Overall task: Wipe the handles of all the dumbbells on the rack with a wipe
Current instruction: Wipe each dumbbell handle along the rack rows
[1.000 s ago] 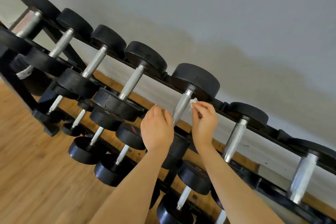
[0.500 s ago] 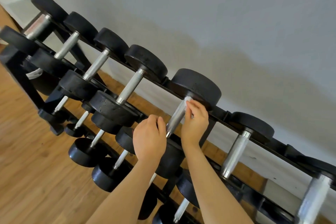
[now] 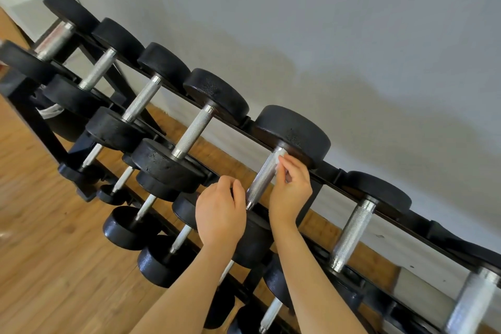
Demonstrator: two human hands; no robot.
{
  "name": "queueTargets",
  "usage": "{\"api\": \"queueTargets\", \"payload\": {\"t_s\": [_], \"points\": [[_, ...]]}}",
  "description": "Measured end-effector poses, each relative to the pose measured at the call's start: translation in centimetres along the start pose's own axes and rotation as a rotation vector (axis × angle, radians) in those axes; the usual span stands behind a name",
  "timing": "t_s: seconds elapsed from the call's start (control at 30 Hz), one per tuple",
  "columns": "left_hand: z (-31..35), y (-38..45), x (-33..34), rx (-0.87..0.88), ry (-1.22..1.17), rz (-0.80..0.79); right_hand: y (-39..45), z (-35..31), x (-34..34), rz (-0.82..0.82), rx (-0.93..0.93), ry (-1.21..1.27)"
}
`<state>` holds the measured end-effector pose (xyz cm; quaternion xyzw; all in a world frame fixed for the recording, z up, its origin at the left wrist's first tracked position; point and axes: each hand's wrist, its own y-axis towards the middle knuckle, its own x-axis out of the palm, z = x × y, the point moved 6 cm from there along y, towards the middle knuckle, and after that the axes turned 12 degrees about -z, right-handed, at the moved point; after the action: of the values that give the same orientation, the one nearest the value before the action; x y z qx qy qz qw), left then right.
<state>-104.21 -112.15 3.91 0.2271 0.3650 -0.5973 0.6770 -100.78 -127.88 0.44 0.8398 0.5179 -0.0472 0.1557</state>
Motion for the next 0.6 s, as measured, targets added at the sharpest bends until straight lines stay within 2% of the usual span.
{"api": "queueTargets", "payload": {"t_s": [0.13, 0.3, 0.6], "points": [[0.0, 0.0, 0.0, 0.011, -0.010, 0.013, -0.8, 0.0, 0.0, -0.045, -0.017, 0.017], [-0.1, 0.0, 0.1, 0.016, -0.013, 0.021, 0.5, -0.1, 0.0, -0.008, 0.012, 0.022], [-0.1, 0.1, 0.2, 0.035, -0.005, 0.026, -0.3, 0.0, 0.1, -0.094, -0.012, -0.002]]}}
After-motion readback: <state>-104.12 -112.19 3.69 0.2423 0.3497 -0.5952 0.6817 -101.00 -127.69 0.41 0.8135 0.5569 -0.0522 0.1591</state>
